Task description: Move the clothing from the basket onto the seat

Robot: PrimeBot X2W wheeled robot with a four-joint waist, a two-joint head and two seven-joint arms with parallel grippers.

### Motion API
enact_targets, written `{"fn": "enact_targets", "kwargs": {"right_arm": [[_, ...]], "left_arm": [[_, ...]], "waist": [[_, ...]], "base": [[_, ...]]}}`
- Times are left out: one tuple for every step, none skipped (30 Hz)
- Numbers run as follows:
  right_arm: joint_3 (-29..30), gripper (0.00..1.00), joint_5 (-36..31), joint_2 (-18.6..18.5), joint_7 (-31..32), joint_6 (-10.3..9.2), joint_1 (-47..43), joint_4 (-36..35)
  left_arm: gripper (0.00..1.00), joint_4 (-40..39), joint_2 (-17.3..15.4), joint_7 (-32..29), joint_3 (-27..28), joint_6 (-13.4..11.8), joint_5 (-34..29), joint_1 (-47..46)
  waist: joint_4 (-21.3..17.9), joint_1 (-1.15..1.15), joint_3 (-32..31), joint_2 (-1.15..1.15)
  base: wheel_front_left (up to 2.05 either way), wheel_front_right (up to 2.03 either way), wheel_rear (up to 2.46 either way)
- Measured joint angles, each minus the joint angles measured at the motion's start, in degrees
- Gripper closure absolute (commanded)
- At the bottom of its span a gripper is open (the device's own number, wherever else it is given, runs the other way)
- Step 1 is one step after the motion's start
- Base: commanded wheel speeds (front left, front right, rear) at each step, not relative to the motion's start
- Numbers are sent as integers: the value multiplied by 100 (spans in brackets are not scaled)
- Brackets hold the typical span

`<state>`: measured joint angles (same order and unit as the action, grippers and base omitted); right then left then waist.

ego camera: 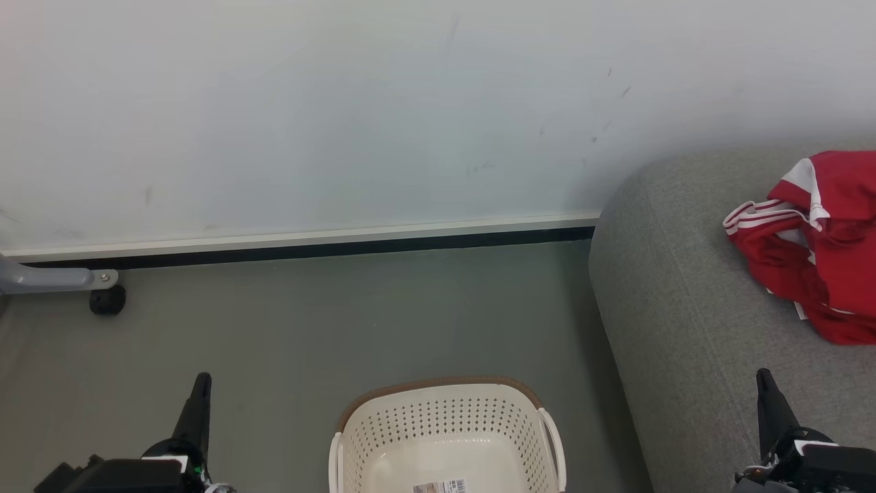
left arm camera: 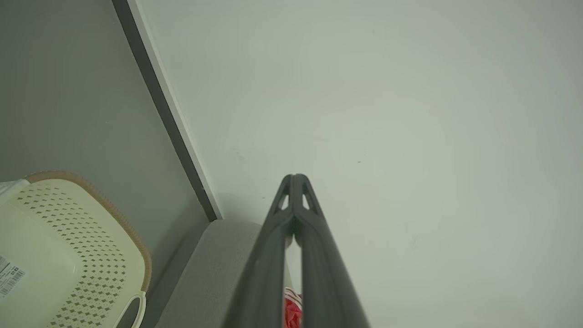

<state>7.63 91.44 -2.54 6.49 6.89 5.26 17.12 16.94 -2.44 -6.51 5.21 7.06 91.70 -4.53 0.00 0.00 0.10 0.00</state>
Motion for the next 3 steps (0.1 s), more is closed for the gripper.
{"fn": "enact_targets", "kwargs": {"right_arm": [[0, 100, 0, 0, 0, 0, 0, 0], [0, 100, 0, 0, 0, 0, 0, 0], [0, 100, 0, 0, 0, 0, 0, 0]], "left_arm": [[100, 0, 0, 0, 0, 0, 0, 0], [100, 0, 0, 0, 0, 0, 0, 0], [100, 0, 0, 0, 0, 0, 0, 0]], "waist": [[0, 0, 0, 0], [0, 0, 0, 0], [0, 0, 0, 0]], "base": [[0, 0, 0], [0, 0, 0], [0, 0, 0]]}}
